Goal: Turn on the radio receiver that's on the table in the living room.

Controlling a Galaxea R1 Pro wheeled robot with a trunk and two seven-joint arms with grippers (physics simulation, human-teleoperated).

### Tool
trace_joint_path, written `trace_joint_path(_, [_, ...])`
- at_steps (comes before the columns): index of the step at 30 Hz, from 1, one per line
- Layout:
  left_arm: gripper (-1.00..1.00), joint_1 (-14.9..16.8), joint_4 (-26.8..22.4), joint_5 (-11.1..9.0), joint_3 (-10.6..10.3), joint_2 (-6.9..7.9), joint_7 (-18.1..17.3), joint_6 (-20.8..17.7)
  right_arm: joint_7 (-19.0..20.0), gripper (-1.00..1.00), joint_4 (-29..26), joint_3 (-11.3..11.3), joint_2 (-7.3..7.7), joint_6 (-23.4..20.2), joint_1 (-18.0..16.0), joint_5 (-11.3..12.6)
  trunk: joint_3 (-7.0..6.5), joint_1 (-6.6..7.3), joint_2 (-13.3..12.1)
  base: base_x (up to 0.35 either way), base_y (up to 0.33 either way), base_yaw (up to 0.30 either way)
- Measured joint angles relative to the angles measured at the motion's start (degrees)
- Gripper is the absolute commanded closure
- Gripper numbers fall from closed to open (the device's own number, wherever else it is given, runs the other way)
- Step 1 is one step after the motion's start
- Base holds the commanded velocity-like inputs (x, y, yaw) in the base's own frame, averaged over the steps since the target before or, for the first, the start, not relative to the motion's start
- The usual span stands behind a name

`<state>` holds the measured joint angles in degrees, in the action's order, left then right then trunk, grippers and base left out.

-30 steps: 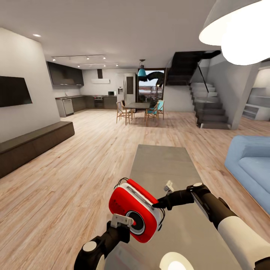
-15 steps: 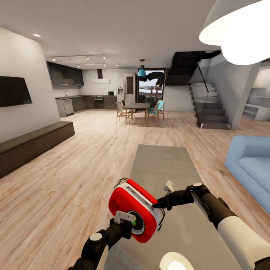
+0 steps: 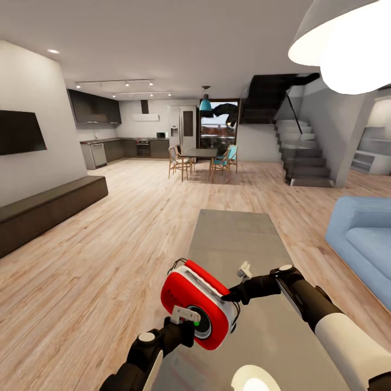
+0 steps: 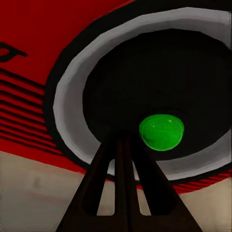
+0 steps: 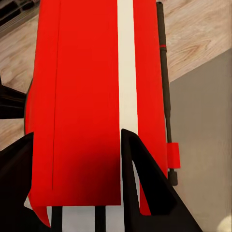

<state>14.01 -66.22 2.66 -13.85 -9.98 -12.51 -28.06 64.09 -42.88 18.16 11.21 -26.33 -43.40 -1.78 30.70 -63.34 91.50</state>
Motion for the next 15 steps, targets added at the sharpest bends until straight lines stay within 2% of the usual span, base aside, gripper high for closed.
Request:
trace_joint_path(2, [1.0,0.03,0.09,-0.17,0.02,-0.01,0.14,0.2,-0.17,1.0,0.01,-0.01,-0.01,0.0,0.0,0.22,0.0,0.0,0.0,0.0,0.0,0.0])
trace_joint_path(4, [1.0,0.04,0.18,0.15,1.05,-0.01,0.35,0.59,-0.63,1.0,-0.06,-0.13,0.02,-0.3,-0.01,1.5,0.0,0.0,0.0,0.0,0.0,0.0])
trace_joint_path(6, [1.0,0.04,0.34,0.26,3.18,-0.01,0.45,0.74,-3.77,1.0,0.01,-0.13,0.06,0.08,-0.03,0.89,0.0,0.0,0.0,0.0,0.0,0.0])
trace_joint_path(8, [1.0,0.05,0.5,0.13,6.77,-0.01,0.47,0.84,-8.8,1.0,-0.04,-0.13,0.06,0.03,-0.04,1.11,-0.01,0.0,0.0,0.0,0.0,0.0])
trace_joint_path(9, [1.0,0.05,0.68,0.13,8.59,0.91,0.47,0.89,-10.97,1.0,-0.01,-0.08,0.05,0.06,-0.03,0.83,0.0,0.0,0.0,0.0,0.0,0.0])
trace_joint_path(10, [1.0,0.05,3.28,-0.15,15.35,3.05,0.48,1.97,-15.77,1.0,-0.1,0.19,-0.05,-0.98,0.03,2.06,0.0,0.0,0.0,0.0,0.0,0.0])
trace_joint_path(11, [1.0,0.05,4.37,0.16,19.28,5.68,0.52,2.9,-19.41,1.0,-0.02,0.09,0.0,-0.02,-0.04,0.83,0.0,0.0,0.0,0.0,0.0,0.0])
trace_joint_path(12, [1.0,0.04,5.42,0.11,22.43,5.35,0.56,3.95,-19.69,1.0,0.02,0.07,0.01,0.06,-0.03,0.3,0.0,0.0,0.0,0.0,0.0,0.0])
trace_joint_path(13, [1.0,0.06,6.5,0.22,25.77,5.6,0.59,5.1,-19.26,1.0,-0.06,0.16,-0.04,-0.7,0.01,1.54,0.0,0.0,0.0,0.0,0.0,0.0])
trace_joint_path(14, [1.0,0.05,7.45,0.3,29.41,5.78,0.61,6.25,-19.67,1.0,-0.09,0.05,-0.05,-0.56,0.0,1.68,0.0,0.0,0.0,0.0,0.0,0.0])
trace_joint_path(15, [1.0,0.05,8.13,0.34,33.21,5.91,0.61,7.3,-19.99,1.0,-0.04,0.07,-0.03,-0.38,0.0,1.11,0.0,0.0,0.0,0.0,0.0,0.0])
